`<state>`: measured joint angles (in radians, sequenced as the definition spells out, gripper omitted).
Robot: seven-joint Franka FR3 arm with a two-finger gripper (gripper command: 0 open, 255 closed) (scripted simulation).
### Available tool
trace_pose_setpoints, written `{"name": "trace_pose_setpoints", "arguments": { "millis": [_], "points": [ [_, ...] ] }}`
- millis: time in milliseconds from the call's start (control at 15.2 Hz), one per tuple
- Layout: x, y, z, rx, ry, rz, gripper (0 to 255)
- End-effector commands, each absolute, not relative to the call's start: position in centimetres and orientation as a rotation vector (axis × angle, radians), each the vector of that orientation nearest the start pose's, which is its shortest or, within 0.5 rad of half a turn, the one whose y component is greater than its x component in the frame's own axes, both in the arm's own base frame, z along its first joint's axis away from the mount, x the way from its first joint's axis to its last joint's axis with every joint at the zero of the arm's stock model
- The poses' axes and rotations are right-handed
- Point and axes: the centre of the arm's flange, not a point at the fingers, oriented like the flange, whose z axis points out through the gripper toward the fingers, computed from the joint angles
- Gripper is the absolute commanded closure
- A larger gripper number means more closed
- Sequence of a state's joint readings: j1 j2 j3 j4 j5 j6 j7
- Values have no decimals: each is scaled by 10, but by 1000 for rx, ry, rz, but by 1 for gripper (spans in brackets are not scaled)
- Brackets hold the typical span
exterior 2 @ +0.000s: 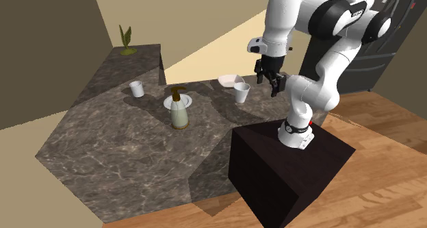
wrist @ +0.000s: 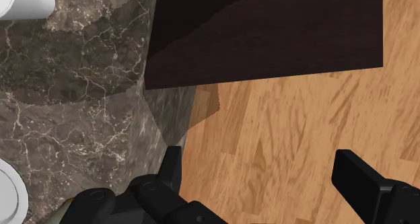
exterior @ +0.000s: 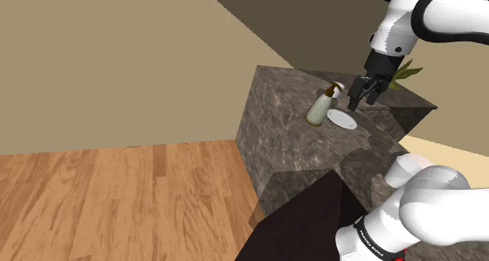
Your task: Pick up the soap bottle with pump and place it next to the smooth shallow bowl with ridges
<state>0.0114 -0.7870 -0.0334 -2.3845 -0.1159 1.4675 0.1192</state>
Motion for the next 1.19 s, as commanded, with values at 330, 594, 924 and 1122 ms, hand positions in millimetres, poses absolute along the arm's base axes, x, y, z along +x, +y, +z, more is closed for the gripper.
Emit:
{"name": "trace_pose_setpoints", "arguments": {
  "millis": [330,594,924,1122],
  "points": [
    [326,-78,555,-3220,230,173,0],
    [351,-122,543,-3214,240,150,0],
    [383,-177,528,-3206,253,120,0],
    [402,-210,520,-3201,261,103,0]
  ]
}}
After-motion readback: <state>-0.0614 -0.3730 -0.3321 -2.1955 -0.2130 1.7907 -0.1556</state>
